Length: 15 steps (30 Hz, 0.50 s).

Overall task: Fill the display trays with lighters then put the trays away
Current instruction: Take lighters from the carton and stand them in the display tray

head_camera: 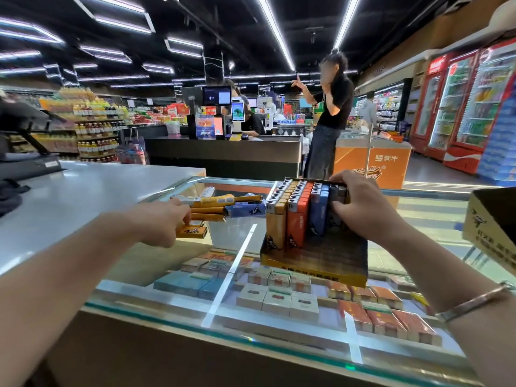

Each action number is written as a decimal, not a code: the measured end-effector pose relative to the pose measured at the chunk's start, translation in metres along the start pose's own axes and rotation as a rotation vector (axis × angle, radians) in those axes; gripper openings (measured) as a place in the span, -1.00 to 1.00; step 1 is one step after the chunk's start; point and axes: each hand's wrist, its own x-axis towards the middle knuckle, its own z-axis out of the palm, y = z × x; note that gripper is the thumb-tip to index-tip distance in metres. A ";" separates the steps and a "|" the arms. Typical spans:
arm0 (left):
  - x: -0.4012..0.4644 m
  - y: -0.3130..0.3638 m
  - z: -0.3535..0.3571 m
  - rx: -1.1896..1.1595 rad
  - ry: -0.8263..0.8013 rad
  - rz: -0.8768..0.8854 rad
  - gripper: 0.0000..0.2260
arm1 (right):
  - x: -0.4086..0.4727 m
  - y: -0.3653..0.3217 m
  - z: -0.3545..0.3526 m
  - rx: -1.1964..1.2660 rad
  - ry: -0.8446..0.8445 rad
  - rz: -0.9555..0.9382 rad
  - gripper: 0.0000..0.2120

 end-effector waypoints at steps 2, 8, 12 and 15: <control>0.000 0.000 0.004 -0.010 0.051 -0.002 -0.56 | 0.000 0.000 0.000 0.003 -0.006 0.003 -0.67; -0.005 0.008 0.002 0.022 0.126 0.037 -0.72 | 0.001 0.000 0.001 -0.009 -0.008 0.005 -0.66; -0.005 0.022 -0.001 0.019 0.068 0.102 -0.80 | 0.000 0.000 0.000 -0.014 -0.015 0.001 -0.66; -0.005 0.031 0.003 -0.044 0.034 0.103 -0.92 | 0.000 0.000 0.000 -0.012 -0.014 0.002 -0.66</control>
